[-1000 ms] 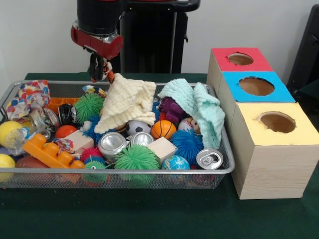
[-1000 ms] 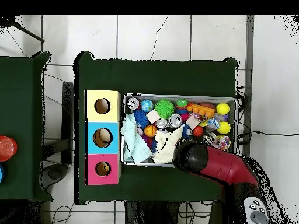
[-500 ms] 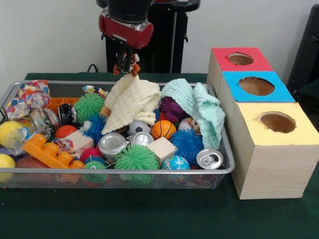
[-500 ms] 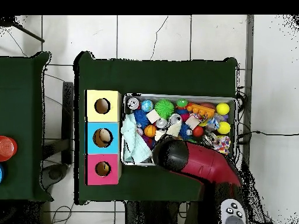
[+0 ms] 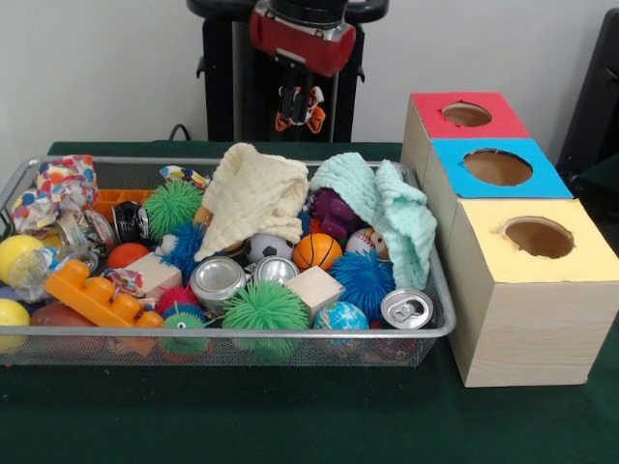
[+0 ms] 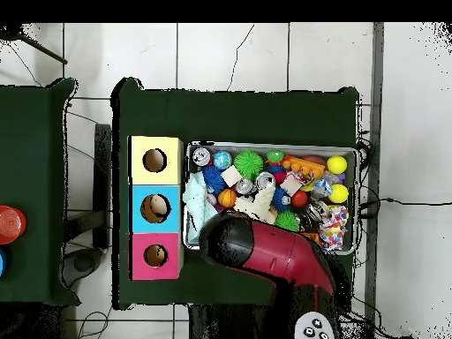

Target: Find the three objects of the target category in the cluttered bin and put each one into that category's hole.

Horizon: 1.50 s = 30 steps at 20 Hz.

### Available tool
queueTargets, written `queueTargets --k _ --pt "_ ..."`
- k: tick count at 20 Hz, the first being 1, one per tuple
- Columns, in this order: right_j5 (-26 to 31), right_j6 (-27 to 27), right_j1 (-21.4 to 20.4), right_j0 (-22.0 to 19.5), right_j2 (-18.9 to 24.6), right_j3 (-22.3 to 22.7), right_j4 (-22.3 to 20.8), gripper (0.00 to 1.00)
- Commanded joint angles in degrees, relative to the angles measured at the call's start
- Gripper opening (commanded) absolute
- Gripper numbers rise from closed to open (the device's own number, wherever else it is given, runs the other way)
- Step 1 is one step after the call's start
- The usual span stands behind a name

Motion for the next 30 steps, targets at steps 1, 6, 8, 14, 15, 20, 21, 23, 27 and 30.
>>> queueTargets --k 1,6,8,14,15,20,21,23,27,30 --pt "6.6 15.2 -1.1 0.3 -3.3 5.1 4.1 0.0" --pt "4.5 12.9 -1.0 -1.3 -2.6 6.9 5.6 0.0" --pt "4.2 12.5 -1.0 -1.5 -2.7 7.2 6.0 0.0" --pt "2.3 15.5 -1.0 0.9 -3.4 10.0 8.6 0.0" --pt "1.9 16.2 -1.1 1.6 -3.7 10.3 8.9 0.0" --pt "1.1 17.9 -0.6 4.4 -4.7 11.0 10.7 0.0" --pt "0.9 18.1 -0.3 4.9 -4.8 11.0 11.1 0.0" --pt "0.7 18.2 0.1 5.6 -5.1 11.0 11.8 0.0" --pt "0.1 18.9 1.1 7.0 -5.8 10.9 13.2 0.0" --pt "-0.8 19.3 2.0 8.0 -5.9 11.1 14.4 0.0"
